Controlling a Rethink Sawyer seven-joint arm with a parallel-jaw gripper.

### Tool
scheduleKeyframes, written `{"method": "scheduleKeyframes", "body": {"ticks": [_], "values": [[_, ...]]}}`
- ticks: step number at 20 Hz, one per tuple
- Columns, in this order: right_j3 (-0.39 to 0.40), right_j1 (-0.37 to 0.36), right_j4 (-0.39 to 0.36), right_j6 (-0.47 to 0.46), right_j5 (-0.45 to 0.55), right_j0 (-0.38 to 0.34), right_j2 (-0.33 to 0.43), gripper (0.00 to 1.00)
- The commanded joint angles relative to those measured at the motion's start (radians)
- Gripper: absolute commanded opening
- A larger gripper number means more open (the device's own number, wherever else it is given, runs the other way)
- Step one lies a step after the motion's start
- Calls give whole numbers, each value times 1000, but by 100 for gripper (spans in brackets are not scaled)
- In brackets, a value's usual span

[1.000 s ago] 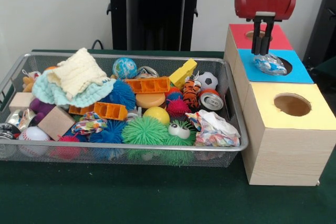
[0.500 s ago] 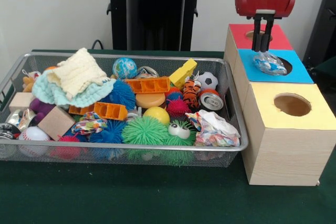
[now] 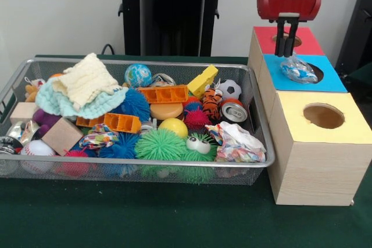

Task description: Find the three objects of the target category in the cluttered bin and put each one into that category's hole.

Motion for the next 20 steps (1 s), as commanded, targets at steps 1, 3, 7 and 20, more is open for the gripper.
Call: {"method": "scheduleKeyframes", "body": {"ticks": [1, 3, 7, 20], "values": [[32, 29, 1, 190, -19, -28, 72, 0], [31, 33, 1, 192, -23, -26, 72, 0], [20, 52, 4, 199, -37, -21, 69, 0], [10, 44, 26, 217, -9, -1, 66, 0]]}}
